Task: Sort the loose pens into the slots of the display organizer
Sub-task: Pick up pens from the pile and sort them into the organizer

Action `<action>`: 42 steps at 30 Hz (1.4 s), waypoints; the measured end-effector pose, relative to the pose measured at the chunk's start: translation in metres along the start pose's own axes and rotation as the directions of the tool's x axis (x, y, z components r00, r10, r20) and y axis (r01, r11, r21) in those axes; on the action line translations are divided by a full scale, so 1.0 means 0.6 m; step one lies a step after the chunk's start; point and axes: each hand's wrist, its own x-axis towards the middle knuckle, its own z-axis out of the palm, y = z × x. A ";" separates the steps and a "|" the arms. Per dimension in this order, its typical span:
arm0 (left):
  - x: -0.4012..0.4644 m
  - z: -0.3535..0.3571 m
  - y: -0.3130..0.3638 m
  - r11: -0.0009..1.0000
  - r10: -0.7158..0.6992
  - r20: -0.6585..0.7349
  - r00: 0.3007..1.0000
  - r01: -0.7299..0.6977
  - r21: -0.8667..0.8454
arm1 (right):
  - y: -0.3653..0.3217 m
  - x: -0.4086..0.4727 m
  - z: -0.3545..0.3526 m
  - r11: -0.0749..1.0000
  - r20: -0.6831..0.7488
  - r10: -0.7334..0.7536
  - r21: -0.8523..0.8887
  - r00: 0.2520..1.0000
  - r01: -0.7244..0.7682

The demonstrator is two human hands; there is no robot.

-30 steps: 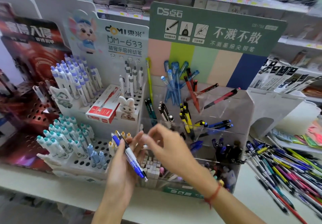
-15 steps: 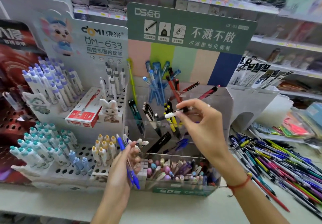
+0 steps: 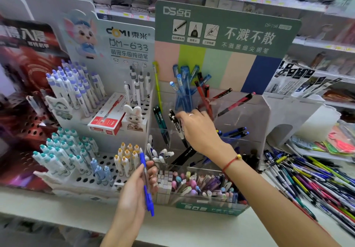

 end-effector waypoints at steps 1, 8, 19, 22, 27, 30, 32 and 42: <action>0.000 0.002 0.001 1.000 -0.002 0.003 1.000 0.002 0.000 | -0.002 -0.004 -0.003 1.000 -0.040 -0.006 0.011 0.999 0.006; 0.001 0.026 -0.012 0.980 0.067 0.151 0.986 -0.094 0.178 | -0.038 -0.135 -0.039 0.707 0.130 0.266 0.647 0.955 -0.285; -0.004 0.085 -0.076 0.919 0.042 0.126 0.991 -0.088 0.384 | -0.046 -0.235 -0.032 -0.015 0.360 0.506 0.912 0.784 -0.409; 0.005 0.086 -0.090 0.869 0.067 0.136 0.988 -0.125 0.479 | -0.038 -0.248 -0.030 -0.034 0.302 0.610 0.934 0.733 -0.357; 0.057 0.027 -0.127 0.004 0.387 0.526 0.758 -0.572 0.821 | 0.010 -0.263 -0.034 0.278 0.057 0.765 0.869 0.641 -0.409; 0.088 -0.004 -0.134 -0.347 0.284 0.621 0.731 -0.525 0.777 | 0.031 -0.253 -0.015 0.479 0.009 0.700 0.735 0.714 -0.479; 0.095 -0.007 -0.133 -0.392 0.271 0.614 0.741 -0.498 0.773 | 0.037 -0.236 0.014 0.573 0.060 0.644 0.623 0.763 -0.533; 0.101 -0.010 -0.124 -0.433 0.300 0.624 0.722 -0.480 0.763 | 0.009 -0.190 0.082 0.727 0.158 0.562 0.374 0.812 -0.576</action>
